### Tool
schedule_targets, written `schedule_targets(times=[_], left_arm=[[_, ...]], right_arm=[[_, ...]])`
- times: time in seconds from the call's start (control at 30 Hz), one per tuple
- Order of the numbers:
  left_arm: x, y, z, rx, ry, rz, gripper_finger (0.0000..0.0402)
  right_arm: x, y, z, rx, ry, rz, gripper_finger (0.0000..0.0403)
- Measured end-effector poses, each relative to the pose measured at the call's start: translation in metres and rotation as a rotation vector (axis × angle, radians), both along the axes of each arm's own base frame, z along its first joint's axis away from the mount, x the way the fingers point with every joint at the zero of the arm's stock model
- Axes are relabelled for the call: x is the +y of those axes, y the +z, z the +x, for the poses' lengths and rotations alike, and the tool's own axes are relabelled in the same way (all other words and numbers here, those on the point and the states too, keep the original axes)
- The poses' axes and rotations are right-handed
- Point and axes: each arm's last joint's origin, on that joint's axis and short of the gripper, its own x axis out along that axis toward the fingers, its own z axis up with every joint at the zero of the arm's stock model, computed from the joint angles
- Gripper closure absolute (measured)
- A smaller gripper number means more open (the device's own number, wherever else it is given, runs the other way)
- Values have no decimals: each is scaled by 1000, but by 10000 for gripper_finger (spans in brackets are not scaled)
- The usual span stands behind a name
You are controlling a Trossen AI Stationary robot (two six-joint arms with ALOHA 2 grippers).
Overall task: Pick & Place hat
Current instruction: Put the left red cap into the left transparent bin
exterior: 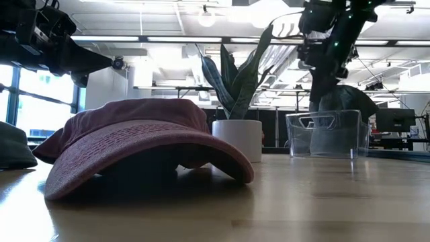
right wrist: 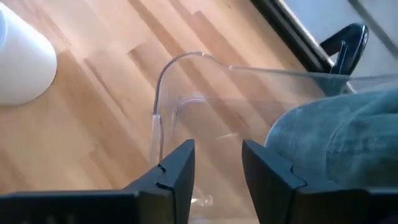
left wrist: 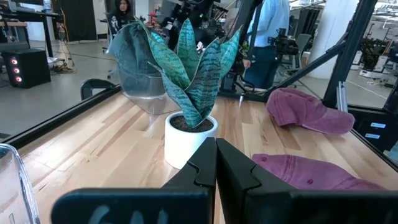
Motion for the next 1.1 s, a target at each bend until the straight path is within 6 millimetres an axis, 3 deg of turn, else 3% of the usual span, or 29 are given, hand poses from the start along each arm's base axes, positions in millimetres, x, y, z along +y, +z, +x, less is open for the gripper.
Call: schedule_targets(times=[0.23,0.5,0.77,1.1], left_arm=[[0,0,0,0,0,0,401],[0,0,0,0,-1,0,401],[0,0,0,0,-1,0,401],[0,0,0,0,-4,0,401]], right_arm=[[25,40,4,-104,26,220,279],[68,88,20,-309,55,415,279],[105,94,35,-453,-34,387,279],[123,102,48,-695,-208,343,279]])
